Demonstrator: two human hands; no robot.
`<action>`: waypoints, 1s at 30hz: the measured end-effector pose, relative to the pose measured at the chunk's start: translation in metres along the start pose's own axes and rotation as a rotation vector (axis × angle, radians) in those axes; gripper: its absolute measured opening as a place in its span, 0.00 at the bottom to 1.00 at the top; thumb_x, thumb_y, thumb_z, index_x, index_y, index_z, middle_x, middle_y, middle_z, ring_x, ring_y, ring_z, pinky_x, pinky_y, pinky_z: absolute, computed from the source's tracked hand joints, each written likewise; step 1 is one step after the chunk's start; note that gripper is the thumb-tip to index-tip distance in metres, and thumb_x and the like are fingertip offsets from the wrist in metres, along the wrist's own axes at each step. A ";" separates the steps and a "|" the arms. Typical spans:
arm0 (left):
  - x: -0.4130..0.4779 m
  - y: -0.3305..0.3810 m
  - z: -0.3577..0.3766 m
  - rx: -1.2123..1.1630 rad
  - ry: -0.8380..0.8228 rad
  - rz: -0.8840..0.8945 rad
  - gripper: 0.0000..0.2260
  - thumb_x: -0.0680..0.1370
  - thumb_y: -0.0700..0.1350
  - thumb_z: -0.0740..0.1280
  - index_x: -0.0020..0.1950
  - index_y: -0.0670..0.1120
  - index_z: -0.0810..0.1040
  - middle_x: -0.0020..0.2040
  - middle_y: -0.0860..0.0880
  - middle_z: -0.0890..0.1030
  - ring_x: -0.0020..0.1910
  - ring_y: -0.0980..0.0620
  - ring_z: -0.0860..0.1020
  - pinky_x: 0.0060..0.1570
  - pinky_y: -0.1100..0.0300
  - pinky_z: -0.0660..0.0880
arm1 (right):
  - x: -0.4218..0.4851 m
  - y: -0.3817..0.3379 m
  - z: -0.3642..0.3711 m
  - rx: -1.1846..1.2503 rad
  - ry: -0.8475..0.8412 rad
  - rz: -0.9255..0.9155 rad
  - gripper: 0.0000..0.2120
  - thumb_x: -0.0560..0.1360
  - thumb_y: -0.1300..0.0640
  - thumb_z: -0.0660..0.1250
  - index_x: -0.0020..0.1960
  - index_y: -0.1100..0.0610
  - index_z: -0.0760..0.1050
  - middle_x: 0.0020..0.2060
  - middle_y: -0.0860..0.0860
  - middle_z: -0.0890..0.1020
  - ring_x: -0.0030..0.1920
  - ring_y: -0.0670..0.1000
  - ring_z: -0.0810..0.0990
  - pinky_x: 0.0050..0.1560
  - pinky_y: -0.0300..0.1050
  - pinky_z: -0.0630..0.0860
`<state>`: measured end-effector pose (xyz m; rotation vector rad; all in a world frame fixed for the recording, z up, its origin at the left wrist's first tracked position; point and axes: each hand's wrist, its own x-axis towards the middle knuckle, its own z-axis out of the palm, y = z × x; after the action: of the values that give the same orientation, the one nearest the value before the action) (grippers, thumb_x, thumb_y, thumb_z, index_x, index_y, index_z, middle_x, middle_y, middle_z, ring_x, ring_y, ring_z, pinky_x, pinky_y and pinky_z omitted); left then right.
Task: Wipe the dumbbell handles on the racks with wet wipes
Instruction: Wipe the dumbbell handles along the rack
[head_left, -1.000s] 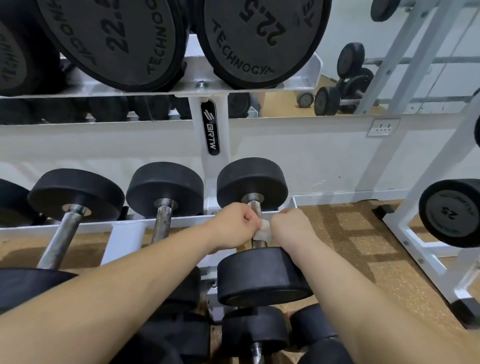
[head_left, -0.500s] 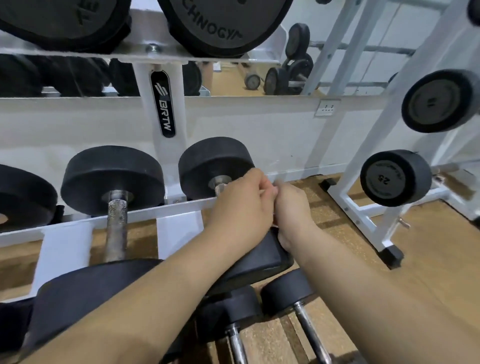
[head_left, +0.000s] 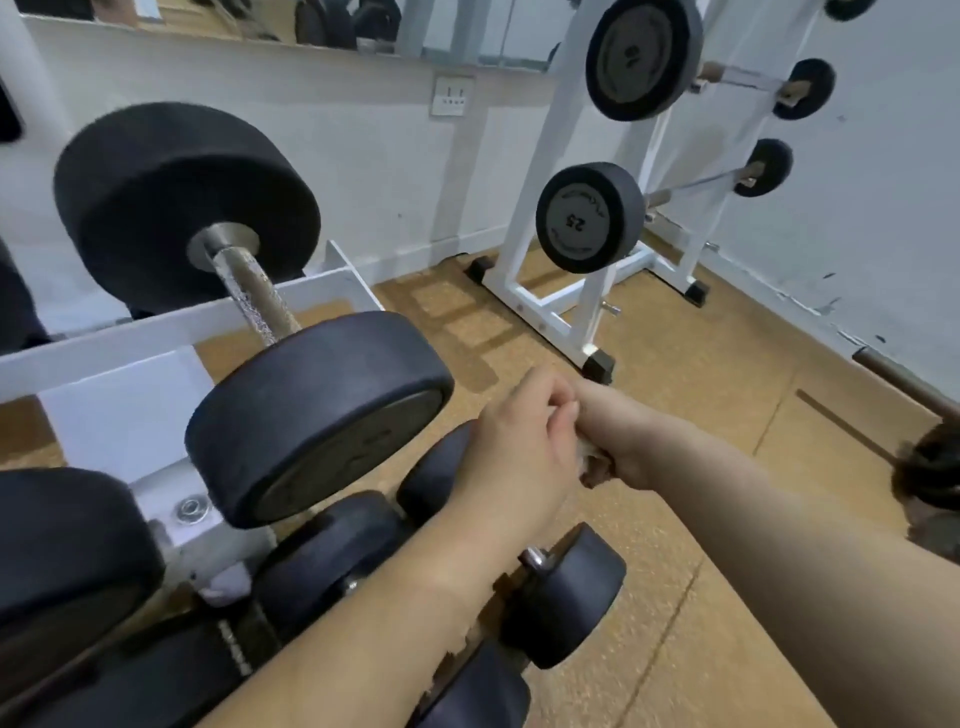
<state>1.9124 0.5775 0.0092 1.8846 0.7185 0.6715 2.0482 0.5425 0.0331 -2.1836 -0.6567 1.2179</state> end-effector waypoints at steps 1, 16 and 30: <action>0.002 -0.017 0.010 0.012 -0.046 -0.051 0.02 0.83 0.49 0.63 0.51 0.55 0.73 0.44 0.55 0.77 0.44 0.53 0.78 0.39 0.57 0.76 | 0.010 0.016 0.005 0.065 0.016 0.077 0.09 0.76 0.52 0.60 0.38 0.52 0.69 0.26 0.50 0.70 0.24 0.49 0.66 0.30 0.40 0.58; 0.017 -0.181 0.049 -0.302 -0.346 -0.761 0.22 0.78 0.63 0.69 0.61 0.47 0.83 0.49 0.47 0.87 0.49 0.48 0.85 0.49 0.50 0.83 | 0.154 0.115 0.056 0.352 -0.333 -0.021 0.10 0.69 0.70 0.57 0.38 0.57 0.72 0.36 0.56 0.78 0.35 0.54 0.78 0.40 0.48 0.76; 0.032 -0.199 0.114 -0.231 -0.240 -0.953 0.14 0.77 0.50 0.75 0.58 0.44 0.84 0.43 0.48 0.81 0.42 0.50 0.80 0.40 0.58 0.79 | 0.195 0.181 0.018 0.492 -0.367 0.031 0.17 0.74 0.80 0.63 0.57 0.67 0.80 0.50 0.65 0.86 0.49 0.61 0.88 0.43 0.46 0.85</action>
<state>1.9773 0.6037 -0.2113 1.1738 1.1834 -0.0831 2.1511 0.5403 -0.2133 -1.5866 -0.4042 1.6179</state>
